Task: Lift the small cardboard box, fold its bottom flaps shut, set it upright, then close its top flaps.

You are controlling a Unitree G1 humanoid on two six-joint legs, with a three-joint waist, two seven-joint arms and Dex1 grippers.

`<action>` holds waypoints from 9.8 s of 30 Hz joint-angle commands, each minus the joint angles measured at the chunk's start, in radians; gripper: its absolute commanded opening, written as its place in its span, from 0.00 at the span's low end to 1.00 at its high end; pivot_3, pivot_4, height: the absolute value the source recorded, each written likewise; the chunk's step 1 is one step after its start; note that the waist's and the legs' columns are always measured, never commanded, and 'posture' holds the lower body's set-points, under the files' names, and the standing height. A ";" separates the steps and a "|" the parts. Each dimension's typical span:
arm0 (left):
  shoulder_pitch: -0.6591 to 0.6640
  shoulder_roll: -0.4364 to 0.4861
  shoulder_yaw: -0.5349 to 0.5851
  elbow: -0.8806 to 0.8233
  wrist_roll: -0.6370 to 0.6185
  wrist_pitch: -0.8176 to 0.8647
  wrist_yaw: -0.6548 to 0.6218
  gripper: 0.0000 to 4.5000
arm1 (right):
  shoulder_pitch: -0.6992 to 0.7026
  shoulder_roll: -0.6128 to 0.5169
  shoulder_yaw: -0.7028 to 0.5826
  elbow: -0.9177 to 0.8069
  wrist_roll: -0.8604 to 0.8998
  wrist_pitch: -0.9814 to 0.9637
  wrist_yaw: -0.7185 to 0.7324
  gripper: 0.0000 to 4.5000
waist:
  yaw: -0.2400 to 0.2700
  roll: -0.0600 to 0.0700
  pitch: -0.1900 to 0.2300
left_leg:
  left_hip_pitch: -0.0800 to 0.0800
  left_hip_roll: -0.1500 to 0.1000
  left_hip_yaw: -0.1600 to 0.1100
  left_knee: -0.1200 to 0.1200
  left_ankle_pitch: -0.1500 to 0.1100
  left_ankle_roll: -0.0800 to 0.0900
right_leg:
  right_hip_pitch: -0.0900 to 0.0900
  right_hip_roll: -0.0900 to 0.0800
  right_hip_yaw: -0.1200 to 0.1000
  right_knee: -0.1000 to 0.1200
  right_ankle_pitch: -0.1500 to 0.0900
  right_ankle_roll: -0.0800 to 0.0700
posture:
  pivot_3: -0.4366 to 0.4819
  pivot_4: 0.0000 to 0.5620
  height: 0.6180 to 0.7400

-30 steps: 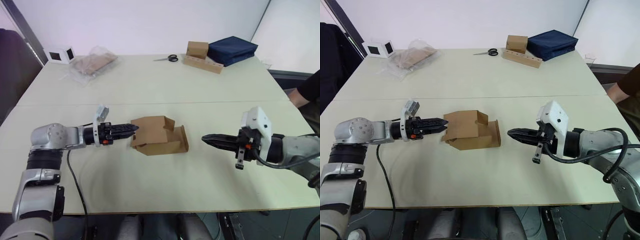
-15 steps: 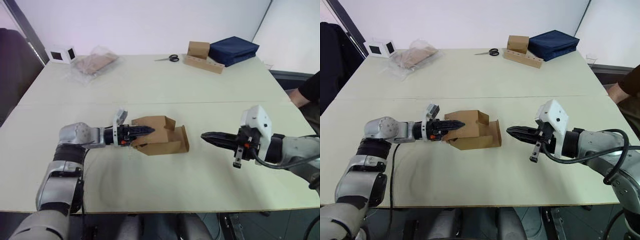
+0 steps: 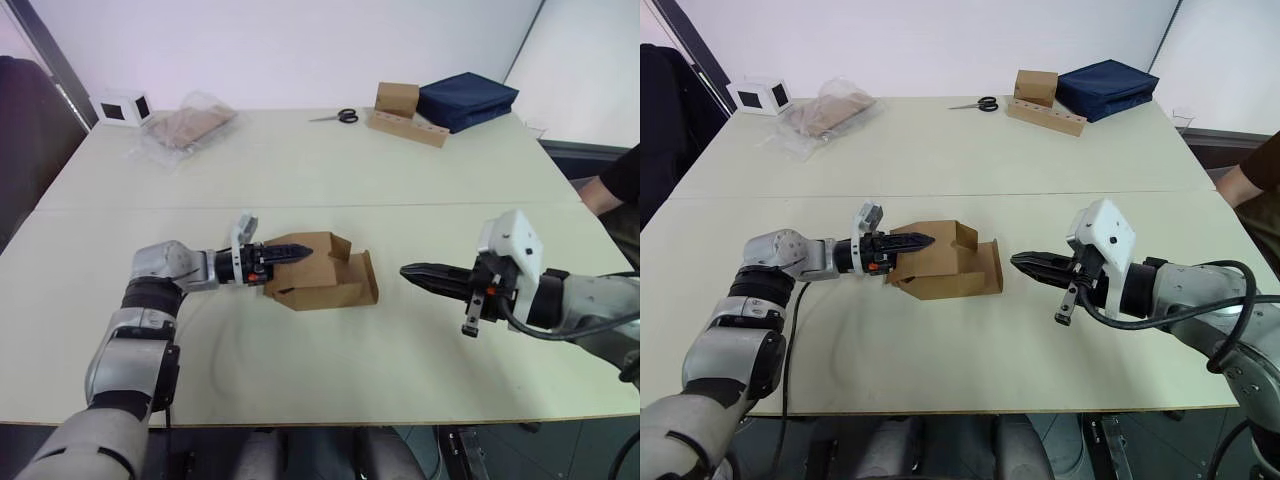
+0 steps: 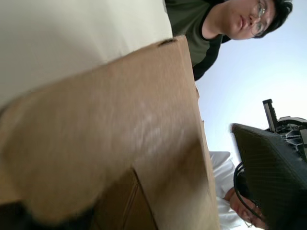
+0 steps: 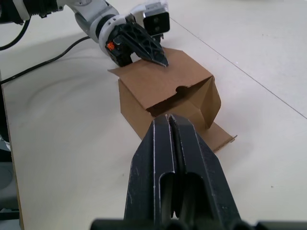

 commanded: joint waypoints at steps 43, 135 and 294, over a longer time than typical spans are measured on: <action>0.225 0.012 0.219 -0.858 -0.294 -0.066 0.161 0.01 | -0.401 0.476 0.315 0.249 -0.269 -0.173 -0.198 0.00 | -0.004 0.001 -0.001 | -0.004 0.000 -0.001 0.001 0.001 -0.002 | -0.005 0.000 0.000 0.002 0.000 0.000 | 0.48 0.27 1.00; 0.205 0.085 0.216 -0.865 -0.485 -0.109 0.235 0.00 | -0.276 0.322 -0.170 0.380 0.217 0.096 -0.126 0.05 | -0.002 0.001 -0.001 | -0.005 0.000 0.000 0.001 0.001 -0.002 | -0.006 0.000 0.000 0.003 0.000 0.000 | 0.48 0.27 1.00; 0.178 0.005 0.184 -0.884 -0.541 -0.132 0.341 0.00 | -0.216 0.384 0.063 0.258 0.562 -0.098 -0.385 0.26 | -0.024 0.001 -0.001 | -0.006 0.000 0.000 0.001 0.001 -0.002 | -0.006 0.000 0.000 0.003 0.000 0.000 | 0.48 0.27 1.00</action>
